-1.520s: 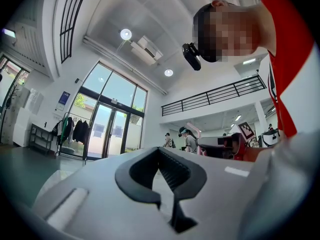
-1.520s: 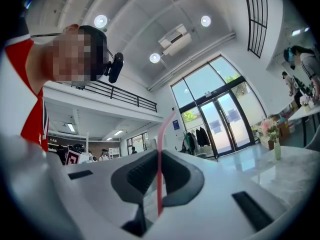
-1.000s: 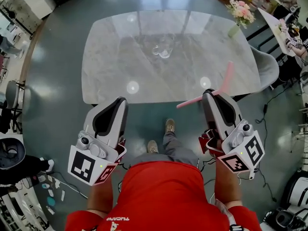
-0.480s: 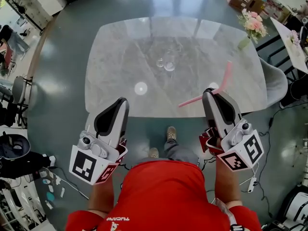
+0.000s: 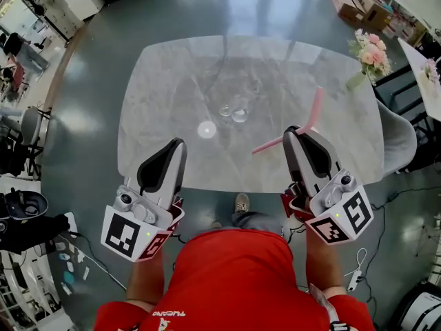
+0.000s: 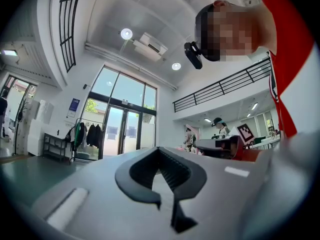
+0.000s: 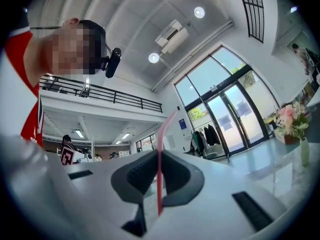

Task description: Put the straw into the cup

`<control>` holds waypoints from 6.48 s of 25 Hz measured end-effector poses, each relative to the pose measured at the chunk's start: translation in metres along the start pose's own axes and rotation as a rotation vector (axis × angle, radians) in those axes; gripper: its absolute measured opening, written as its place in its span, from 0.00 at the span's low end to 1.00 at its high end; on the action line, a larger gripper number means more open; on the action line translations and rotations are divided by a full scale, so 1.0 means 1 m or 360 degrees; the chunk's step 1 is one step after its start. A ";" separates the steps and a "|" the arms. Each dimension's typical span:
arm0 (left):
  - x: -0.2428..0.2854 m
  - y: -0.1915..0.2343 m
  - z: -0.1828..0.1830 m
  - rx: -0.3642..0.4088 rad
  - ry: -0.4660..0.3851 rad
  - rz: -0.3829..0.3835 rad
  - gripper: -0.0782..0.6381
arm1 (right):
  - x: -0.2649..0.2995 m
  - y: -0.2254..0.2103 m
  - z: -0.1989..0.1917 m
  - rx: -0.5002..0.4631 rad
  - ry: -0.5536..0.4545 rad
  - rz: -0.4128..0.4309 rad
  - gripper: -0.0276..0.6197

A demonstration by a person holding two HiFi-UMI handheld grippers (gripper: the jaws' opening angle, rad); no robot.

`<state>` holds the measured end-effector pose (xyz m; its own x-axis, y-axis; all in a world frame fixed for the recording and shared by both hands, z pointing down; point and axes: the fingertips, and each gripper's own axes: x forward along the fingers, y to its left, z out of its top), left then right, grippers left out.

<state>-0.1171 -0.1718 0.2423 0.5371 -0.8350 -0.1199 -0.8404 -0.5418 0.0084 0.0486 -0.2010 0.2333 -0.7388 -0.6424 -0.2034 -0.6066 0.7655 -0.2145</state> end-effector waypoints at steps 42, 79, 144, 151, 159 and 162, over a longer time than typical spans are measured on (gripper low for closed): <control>0.099 0.064 -0.104 -0.0146 0.0194 0.0059 0.12 | 0.116 -0.122 -0.134 -0.0074 0.0259 -0.0208 0.07; 0.089 0.075 -0.123 -0.0221 0.0246 0.0049 0.12 | 0.105 -0.154 -0.240 -0.0086 0.0837 -0.0398 0.18; 0.076 -0.008 -0.029 -0.0061 0.0015 -0.0285 0.12 | 0.046 -0.015 -0.040 -0.0225 0.0230 -0.0080 0.05; 0.076 -0.008 -0.031 -0.0062 0.0019 -0.0288 0.12 | 0.046 -0.016 -0.043 -0.0220 0.0235 -0.0083 0.05; 0.075 -0.006 -0.034 -0.0073 0.0023 -0.0278 0.12 | 0.046 -0.016 -0.045 -0.0220 0.0235 -0.0087 0.05; 0.075 -0.006 -0.035 -0.0076 0.0021 -0.0276 0.12 | 0.046 -0.016 -0.046 -0.0217 0.0232 -0.0089 0.05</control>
<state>-0.0694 -0.2349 0.2681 0.6747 -0.7298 -0.1106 -0.7311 -0.6813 0.0358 0.0109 -0.2412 0.2709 -0.7316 -0.6797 -0.0524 -0.6745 0.7329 -0.0885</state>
